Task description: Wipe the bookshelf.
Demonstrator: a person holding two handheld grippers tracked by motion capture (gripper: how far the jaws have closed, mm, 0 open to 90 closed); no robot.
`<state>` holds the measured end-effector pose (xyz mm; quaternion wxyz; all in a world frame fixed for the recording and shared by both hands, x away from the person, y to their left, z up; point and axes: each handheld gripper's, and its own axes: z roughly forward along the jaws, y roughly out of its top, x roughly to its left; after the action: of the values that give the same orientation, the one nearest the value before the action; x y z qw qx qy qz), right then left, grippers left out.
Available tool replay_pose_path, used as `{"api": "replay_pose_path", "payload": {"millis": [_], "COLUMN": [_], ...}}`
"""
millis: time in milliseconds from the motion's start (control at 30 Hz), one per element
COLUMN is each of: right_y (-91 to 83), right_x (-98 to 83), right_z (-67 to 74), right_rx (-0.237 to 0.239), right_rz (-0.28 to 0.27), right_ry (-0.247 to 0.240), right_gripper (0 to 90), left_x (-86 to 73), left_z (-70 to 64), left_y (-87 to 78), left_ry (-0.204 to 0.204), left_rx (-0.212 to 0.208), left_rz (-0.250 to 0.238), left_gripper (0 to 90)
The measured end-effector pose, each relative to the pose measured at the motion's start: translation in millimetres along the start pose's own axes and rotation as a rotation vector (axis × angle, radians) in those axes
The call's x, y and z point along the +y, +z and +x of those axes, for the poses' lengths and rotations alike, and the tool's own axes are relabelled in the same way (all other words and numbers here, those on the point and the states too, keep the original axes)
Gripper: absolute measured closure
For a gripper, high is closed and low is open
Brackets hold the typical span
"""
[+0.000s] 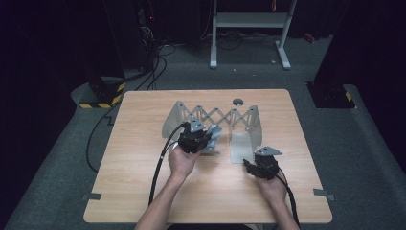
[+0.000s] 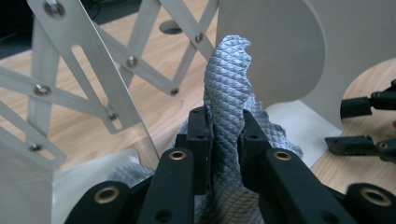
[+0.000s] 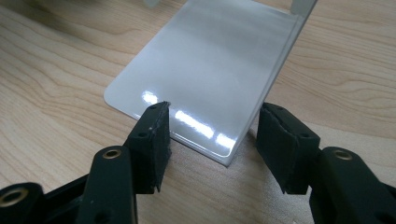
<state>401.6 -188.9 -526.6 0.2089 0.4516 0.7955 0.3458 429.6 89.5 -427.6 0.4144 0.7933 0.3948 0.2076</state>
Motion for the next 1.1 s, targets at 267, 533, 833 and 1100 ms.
{"api": "replay_pose_path", "payload": {"millis": [267,533,833,1100], "right_y": [0.0,0.0,-0.1,-0.1], "right_x": [0.0,0.0,0.0,0.0], "right_z": [0.0,0.0,-0.1,-0.2], "right_rx": [0.000,0.000,0.001,0.001], "right_rz": [0.000,0.000,0.000,0.000], "right_ry": [0.000,0.000,0.000,0.001], "right_gripper": [45.0,45.0,44.9,45.0], "left_x": [10.1,21.4,14.8,5.8], "left_z": [5.2,6.7,8.7,9.8], "left_y": [-1.6,-3.3,3.1,6.8], "left_ry": [-0.005,0.003,-0.018,-0.034], "left_rx": [0.018,0.034,0.039,0.039], "left_rz": [-0.014,-0.032,-0.021,-0.012], "left_gripper": [78.8,78.8,78.8,78.8]}}
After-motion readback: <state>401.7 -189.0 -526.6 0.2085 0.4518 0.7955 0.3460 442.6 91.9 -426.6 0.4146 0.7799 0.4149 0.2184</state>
